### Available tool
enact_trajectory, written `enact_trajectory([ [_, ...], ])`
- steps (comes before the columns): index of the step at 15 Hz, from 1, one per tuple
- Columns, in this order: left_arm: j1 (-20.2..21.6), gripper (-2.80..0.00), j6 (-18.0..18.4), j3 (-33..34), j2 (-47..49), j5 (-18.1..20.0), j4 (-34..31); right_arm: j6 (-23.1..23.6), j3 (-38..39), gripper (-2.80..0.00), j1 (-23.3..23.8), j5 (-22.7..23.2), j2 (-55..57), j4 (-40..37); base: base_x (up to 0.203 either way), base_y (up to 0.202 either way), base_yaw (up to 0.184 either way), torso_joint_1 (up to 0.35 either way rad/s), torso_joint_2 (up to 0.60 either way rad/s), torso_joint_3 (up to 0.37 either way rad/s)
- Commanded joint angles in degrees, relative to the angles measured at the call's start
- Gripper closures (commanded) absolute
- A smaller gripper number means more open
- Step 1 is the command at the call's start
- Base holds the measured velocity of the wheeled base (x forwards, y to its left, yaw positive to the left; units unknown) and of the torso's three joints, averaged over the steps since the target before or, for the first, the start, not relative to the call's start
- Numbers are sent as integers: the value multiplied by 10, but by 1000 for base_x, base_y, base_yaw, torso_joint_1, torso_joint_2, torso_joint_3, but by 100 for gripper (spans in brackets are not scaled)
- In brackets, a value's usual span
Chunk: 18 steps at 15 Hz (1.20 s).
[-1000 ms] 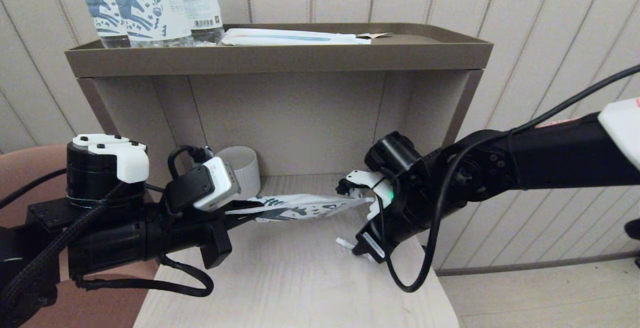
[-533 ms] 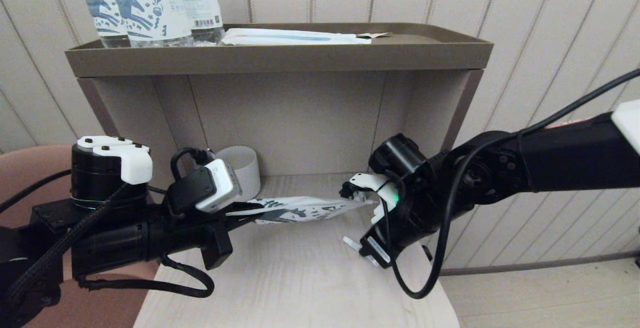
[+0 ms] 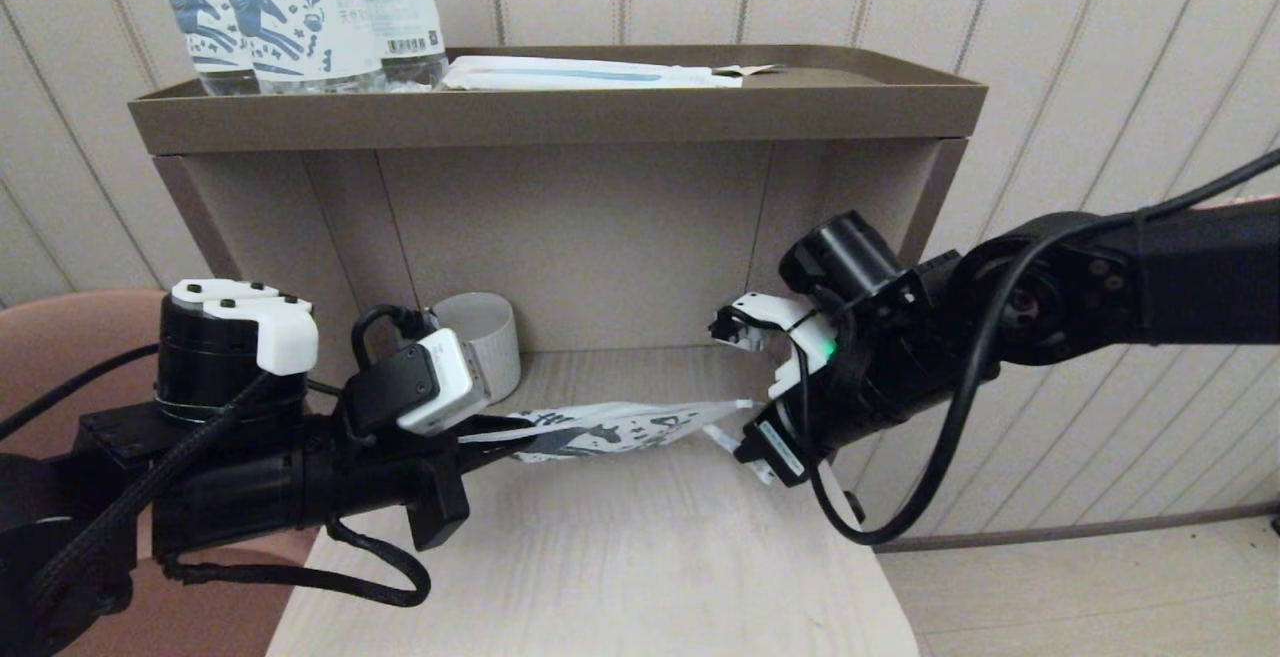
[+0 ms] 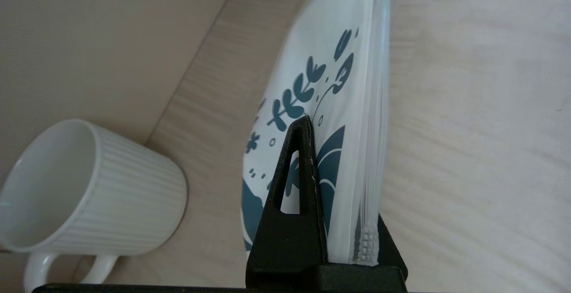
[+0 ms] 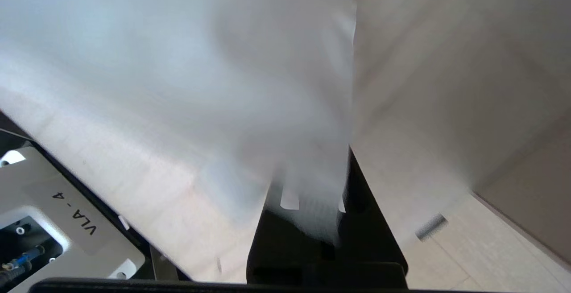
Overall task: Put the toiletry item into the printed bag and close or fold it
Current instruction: Place the toothpaste on the table
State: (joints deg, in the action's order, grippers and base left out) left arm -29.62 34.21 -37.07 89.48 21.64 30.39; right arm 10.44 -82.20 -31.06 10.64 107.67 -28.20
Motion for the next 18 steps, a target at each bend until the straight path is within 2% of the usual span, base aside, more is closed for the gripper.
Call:
enact_trajectory([
  [1, 0, 0, 4, 0, 17, -1, 4, 0, 6, 0, 0, 1, -32, -2, 0, 0, 0, 0, 0, 0],
  [4, 0, 0, 11, -6, 42, -3, 7, -3, 27, 0, -1, 2, -91, -3, 0, 0, 0, 0, 0, 0],
  [6, -21, 0, 3, -23, 45, 2, 1, -5, 17, 0, -1, 2, -121, -31, 0, 0, 0, 0, 0, 0],
  [8, -51, 0, -38, -30, 45, 8, -2, -5, -35, 0, -1, 3, -125, -85, 0, 0, 0, 0, 0, 0],
  [9, -61, 0, -65, -31, 42, 29, -4, -5, -71, 0, -2, 4, -125, -118, 0, 0, 0, 0, 0, 0],
  [10, -62, 0, -74, -31, 38, 51, -8, -5, -112, 0, -2, 5, -122, -154, 0, 0, 0, 0, 0, 0],
  [12, -62, 0, -76, -32, 25, 61, -45, -5, -208, 0, -7, 6, -99, -227, 0, 0, 0, 0, 0, 0],
  [14, -62, 0, -74, -41, 28, 98, -79, -1, -297, 0, -19, 14, -65, -294, 0, 0, 0, 0, 0, 0],
  [16, -62, 0, -74, -58, 48, 123, -83, 47, -301, 0, -30, 22, -38, -329, 0, 0, 0, 0, 0, 0],
  [18, -62, 0, -72, -64, 72, 137, -82, 66, -296, 0, -32, 36, -31, -333, 0, 0, 0, 0, 0, 0],
])
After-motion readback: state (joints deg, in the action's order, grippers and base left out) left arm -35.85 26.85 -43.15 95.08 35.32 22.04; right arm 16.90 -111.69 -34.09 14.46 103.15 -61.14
